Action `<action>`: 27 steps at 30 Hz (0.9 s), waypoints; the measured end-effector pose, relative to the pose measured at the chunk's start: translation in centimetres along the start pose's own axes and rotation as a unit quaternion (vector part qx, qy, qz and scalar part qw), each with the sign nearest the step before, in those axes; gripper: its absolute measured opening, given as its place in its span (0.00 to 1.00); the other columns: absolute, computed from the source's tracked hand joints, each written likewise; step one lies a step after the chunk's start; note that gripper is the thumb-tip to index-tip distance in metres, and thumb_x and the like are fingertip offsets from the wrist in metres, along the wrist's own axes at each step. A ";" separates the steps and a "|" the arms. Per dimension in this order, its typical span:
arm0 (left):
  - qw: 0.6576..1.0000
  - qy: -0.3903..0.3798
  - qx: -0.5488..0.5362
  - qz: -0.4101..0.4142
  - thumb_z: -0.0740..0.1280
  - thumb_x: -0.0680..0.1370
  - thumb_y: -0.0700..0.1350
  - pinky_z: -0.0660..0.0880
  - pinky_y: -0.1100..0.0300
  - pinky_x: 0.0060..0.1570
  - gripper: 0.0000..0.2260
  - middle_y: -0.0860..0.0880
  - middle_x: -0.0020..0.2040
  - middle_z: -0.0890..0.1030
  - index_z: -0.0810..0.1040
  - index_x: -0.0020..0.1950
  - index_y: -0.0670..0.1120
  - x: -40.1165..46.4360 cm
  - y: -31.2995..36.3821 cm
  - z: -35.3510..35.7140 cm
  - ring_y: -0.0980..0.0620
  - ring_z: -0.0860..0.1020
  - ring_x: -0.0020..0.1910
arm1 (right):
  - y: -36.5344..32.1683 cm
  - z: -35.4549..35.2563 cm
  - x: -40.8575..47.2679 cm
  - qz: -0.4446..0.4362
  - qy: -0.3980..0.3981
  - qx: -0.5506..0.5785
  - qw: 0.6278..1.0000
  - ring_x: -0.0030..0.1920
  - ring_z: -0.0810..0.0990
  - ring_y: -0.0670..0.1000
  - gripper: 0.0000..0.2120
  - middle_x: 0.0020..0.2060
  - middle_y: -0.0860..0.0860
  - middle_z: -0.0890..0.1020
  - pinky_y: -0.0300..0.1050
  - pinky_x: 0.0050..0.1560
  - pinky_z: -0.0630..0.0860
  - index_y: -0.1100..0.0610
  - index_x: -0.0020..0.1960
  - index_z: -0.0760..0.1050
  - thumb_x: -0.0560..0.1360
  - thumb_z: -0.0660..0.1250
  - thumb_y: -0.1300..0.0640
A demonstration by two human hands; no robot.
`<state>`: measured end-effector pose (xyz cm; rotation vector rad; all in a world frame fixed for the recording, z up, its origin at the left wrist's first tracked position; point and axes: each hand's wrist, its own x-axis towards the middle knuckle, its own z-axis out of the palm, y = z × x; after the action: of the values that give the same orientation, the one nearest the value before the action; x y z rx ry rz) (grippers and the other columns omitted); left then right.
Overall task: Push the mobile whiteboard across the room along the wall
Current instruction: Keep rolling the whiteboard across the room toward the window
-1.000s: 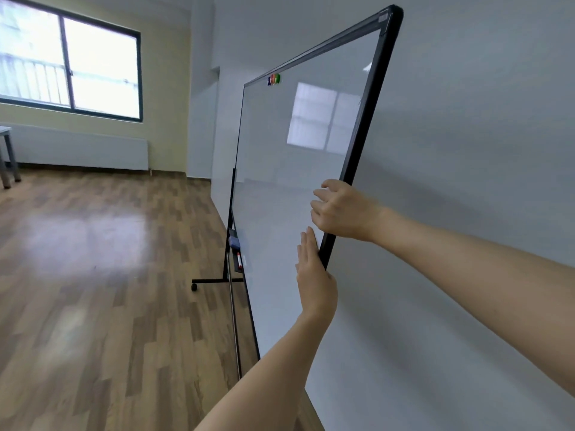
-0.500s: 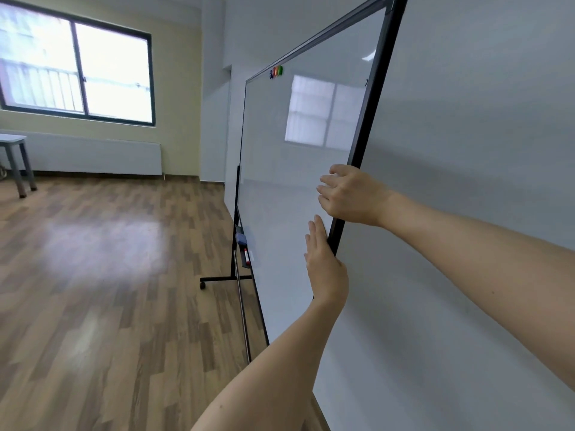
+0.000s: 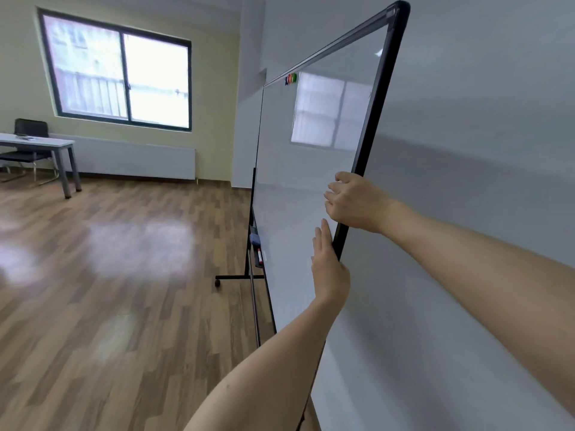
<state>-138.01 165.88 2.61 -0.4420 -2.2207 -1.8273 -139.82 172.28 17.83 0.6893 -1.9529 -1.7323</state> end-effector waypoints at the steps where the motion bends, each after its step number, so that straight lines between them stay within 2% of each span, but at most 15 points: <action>1: 1.000 0.002 0.002 -0.002 0.52 0.70 0.20 0.56 0.47 0.77 0.44 0.50 0.81 0.54 0.48 0.79 0.53 1.8 -0.5 0.6 0.51 0.51 0.79 | 0.2 1.6 1.0 0.001 -0.009 0.002 1.000 0.24 0.71 0.50 0.17 0.20 0.47 0.72 0.43 0.42 0.76 0.52 0.22 0.71 0.59 0.72 0.71; 12: 1.000 0.011 0.013 0.003 0.53 0.70 0.20 0.62 0.45 0.74 0.44 0.48 0.81 0.55 0.48 0.79 0.54 20.3 -6.9 6.3 0.49 0.54 0.79 | 2.4 18.1 12.4 0.015 -0.004 0.022 1.000 0.24 0.72 0.50 0.19 0.20 0.47 0.73 0.42 0.38 0.77 0.53 0.23 0.71 0.58 0.73 0.74; 16: 1.000 0.015 0.014 0.003 0.53 0.70 0.20 0.62 0.45 0.74 0.45 0.49 0.81 0.54 0.47 0.79 0.54 27.2 -9.3 7.9 0.49 0.54 0.79 | 3.1 23.8 17.1 0.018 -0.011 0.030 0.999 0.24 0.71 0.50 0.18 0.20 0.47 0.72 0.41 0.35 0.75 0.53 0.23 0.71 0.57 0.72 0.74; 20: 1.000 0.025 0.010 -0.007 0.54 0.69 0.20 0.62 0.45 0.74 0.45 0.48 0.80 0.55 0.48 0.79 0.54 36.3 -12.6 9.5 0.50 0.56 0.78 | 3.7 31.3 23.7 0.017 0.020 0.019 0.999 0.24 0.71 0.50 0.18 0.20 0.48 0.73 0.42 0.34 0.73 0.54 0.23 0.71 0.57 0.72 0.74; 23: 0.999 0.031 0.013 -0.006 0.54 0.69 0.21 0.61 0.46 0.74 0.45 0.48 0.80 0.57 0.49 0.79 0.54 38.9 -13.3 9.2 0.50 0.59 0.77 | 4.0 32.5 25.6 0.018 -0.003 0.039 0.999 0.24 0.71 0.50 0.17 0.20 0.48 0.73 0.41 0.34 0.73 0.53 0.23 0.72 0.56 0.73 0.72; 27: 0.999 0.031 0.021 -0.006 0.54 0.70 0.22 0.64 0.49 0.72 0.44 0.49 0.80 0.57 0.49 0.79 0.54 45.3 -16.0 9.8 0.47 0.64 0.75 | 4.3 37.6 30.9 0.021 -0.011 0.042 0.999 0.24 0.72 0.50 0.17 0.20 0.47 0.74 0.41 0.35 0.74 0.52 0.23 0.73 0.56 0.73 0.72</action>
<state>-185.93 176.45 2.57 -0.3593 -2.2204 -1.7717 -187.61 182.50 17.53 0.6571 -2.0495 -1.6480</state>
